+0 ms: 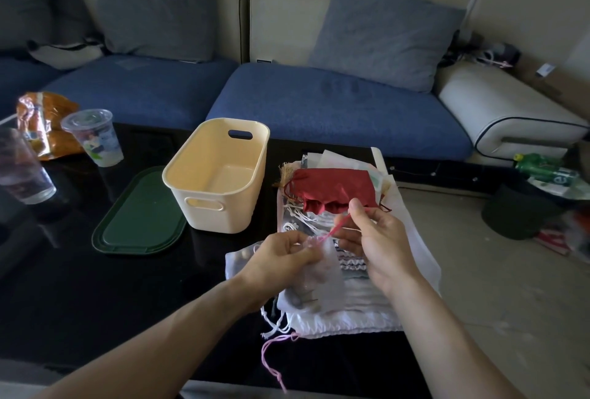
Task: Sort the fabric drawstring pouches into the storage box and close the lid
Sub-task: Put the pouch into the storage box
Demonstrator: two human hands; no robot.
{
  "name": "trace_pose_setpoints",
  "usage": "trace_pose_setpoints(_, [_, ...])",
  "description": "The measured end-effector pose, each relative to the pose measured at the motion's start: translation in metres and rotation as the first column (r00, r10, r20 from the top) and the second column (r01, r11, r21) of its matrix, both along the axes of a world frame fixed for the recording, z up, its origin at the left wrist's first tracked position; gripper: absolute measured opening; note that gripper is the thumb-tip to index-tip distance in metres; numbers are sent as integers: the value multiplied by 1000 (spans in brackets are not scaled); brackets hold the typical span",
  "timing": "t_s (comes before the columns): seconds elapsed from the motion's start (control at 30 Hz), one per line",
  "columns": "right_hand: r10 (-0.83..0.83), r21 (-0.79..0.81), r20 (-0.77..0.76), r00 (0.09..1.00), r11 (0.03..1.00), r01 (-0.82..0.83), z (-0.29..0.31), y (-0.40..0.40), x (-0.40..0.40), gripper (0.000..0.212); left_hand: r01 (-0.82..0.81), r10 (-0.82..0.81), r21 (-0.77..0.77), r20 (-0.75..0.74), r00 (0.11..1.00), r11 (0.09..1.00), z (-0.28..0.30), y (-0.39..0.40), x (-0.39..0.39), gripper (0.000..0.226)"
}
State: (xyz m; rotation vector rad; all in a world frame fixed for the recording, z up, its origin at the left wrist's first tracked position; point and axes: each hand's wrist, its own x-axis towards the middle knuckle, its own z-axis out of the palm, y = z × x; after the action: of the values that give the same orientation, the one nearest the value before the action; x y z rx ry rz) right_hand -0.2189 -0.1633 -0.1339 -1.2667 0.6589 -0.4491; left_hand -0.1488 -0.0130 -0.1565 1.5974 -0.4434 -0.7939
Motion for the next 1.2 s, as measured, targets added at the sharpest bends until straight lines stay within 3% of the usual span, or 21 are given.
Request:
trace_pose_setpoints(0.03, [9,12,1,1000,1000,-9,0,1,0,24,21,-20,-11,34,999,1000,-2,0,1,16])
trace_pose_setpoints(0.17, [35,23,-7,999,999,-35,2,7,-1,21,104,-98,-55,95,991,993,-1,0,-1,41])
trace_pose_setpoints(0.33, [41,-8,-19,999,999,-42,1,7,-1,21,9,-8,-103,13,1000,995,0,-2,4,28])
trace_pose_setpoints(0.4, [30,-20,-30,999,999,-30,0,3,-1,22,48,-49,-122,-6,999,991,2,-2,4,29])
trace_pose_setpoints(0.6, [19,-42,-29,999,999,-20,-1,-1,1,28,189,-184,-18,156,971,982,2,-1,-3,20])
trace_pose_setpoints(0.77, [6,61,-8,1000,998,-6,5,-6,-2,26,261,-259,-6,103,960,965,9,1,-1,27])
trace_pose_setpoints(0.9, [46,173,-32,998,984,-40,8,-3,-3,27,294,-291,9,183,939,956,11,4,0,27])
trace_pose_setpoints(0.97, [97,256,-32,995,963,-86,9,-2,-3,23,260,-276,94,391,878,961,11,5,2,19])
trace_pose_setpoints(1.03, [156,336,-19,988,931,-141,10,-1,-4,19,131,-223,185,687,692,974,10,6,2,15])
trace_pose_setpoints(1.07, [185,360,-11,983,917,-169,11,1,-4,19,63,-165,159,786,596,985,12,6,1,15])
trace_pose_setpoints(1.13, [246,375,18,969,897,-235,13,2,-6,18,-12,-50,63,873,484,998,17,7,-1,18])
trace_pose_setpoints(1.2, [300,362,62,952,882,-301,16,3,-7,17,-57,17,9,900,435,998,23,9,-4,19])
